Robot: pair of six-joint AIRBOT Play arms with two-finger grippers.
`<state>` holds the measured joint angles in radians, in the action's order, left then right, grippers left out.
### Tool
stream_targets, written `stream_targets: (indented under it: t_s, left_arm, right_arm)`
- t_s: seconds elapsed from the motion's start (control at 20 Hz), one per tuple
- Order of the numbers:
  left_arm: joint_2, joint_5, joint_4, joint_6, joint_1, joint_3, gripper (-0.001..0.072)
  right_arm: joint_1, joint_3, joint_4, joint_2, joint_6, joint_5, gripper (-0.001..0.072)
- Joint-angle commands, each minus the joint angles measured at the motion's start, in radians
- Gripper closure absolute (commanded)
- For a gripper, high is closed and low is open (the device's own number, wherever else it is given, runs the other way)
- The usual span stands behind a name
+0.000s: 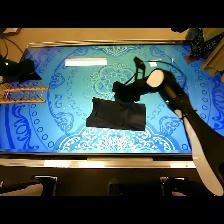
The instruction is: Fold the clothes and pants, and hang the long-sleeved shirts on hangers.
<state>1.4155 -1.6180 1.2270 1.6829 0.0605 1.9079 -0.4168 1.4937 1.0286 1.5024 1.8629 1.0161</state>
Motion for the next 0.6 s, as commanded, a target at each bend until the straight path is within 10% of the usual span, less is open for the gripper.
stream_targets:
  t_s: [0.0, 0.55]
  left_arm:
    - [-0.016, -0.024, 0.022, -0.007, 0.031, -0.017, 0.0692]
    - [-0.015, -0.020, 0.020, -0.007, 0.032, -0.044, 0.0693]
  right_arm:
    - [-0.067, 0.001, -0.006, 0.088, 0.034, -0.126, 0.0681]
    - [-0.104, 0.001, -0.092, 0.183, 0.037, -0.194, 0.0635]
